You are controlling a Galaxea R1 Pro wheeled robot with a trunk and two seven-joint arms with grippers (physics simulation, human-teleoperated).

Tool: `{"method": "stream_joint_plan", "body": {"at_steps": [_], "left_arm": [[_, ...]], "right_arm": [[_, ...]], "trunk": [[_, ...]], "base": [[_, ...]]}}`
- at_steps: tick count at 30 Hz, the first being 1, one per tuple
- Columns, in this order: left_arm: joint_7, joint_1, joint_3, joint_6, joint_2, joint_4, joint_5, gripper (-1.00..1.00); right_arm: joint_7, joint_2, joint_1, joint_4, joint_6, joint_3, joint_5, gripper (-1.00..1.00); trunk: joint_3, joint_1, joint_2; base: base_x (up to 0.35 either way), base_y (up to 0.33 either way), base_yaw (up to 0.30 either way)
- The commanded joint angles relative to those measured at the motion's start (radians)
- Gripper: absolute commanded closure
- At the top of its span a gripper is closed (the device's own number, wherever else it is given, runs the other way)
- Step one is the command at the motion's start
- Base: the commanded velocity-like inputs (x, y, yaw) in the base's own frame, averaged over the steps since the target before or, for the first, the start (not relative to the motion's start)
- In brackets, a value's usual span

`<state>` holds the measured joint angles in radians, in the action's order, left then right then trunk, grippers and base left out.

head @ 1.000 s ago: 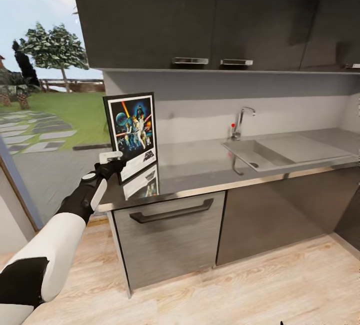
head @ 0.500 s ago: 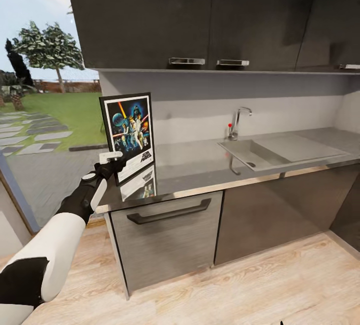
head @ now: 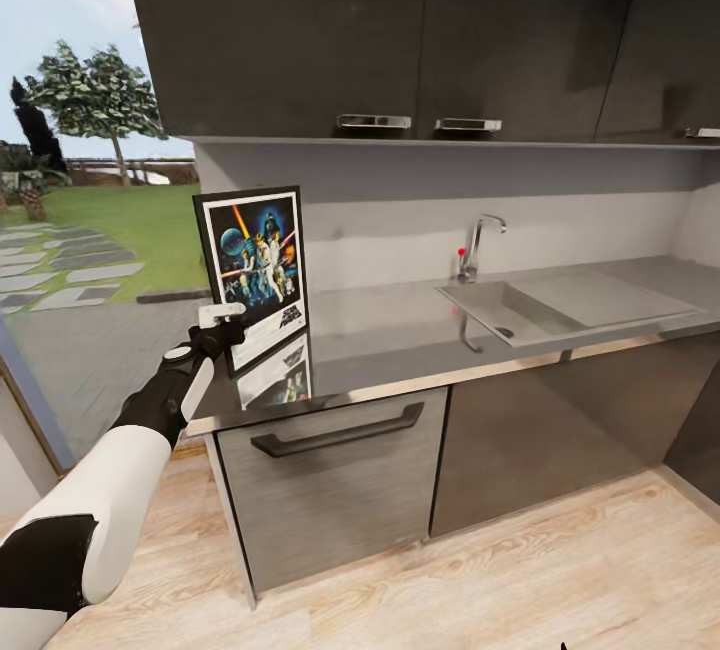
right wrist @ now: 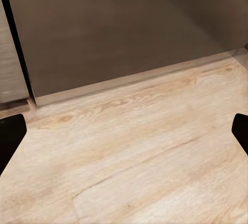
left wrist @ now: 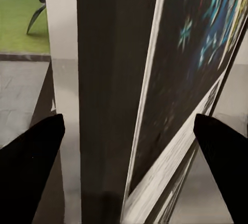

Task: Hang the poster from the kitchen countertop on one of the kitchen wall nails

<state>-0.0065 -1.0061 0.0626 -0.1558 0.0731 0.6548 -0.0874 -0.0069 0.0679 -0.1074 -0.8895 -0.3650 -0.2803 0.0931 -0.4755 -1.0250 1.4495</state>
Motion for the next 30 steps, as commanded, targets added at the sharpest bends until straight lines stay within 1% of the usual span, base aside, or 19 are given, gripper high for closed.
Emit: {"method": "stream_joint_plan", "body": {"at_steps": [1,24,30], "left_arm": [[-0.001,0.0,0.001,-0.007,0.0,0.002,-0.009,1.0],[-0.002,0.0,0.0,-0.008,0.001,0.008,-0.009,1.0],[-0.004,0.0,0.0,-0.012,-0.001,0.049,-0.012,1.0]], "right_arm": [[-0.001,0.0,0.0,-0.001,-0.001,-0.002,0.01,-1.0],[-0.001,0.0,0.0,0.0,-0.001,-0.002,0.01,-1.0],[-0.001,0.0,0.0,0.0,-0.002,-0.002,0.01,-1.0]], "trunk": [[-0.001,0.0,0.001],[-0.001,0.0,0.001],[-0.001,0.0,0.001]], "base": [[0.006,0.0,0.0],[0.001,0.0,0.0],[0.0,0.0,0.0]]}}
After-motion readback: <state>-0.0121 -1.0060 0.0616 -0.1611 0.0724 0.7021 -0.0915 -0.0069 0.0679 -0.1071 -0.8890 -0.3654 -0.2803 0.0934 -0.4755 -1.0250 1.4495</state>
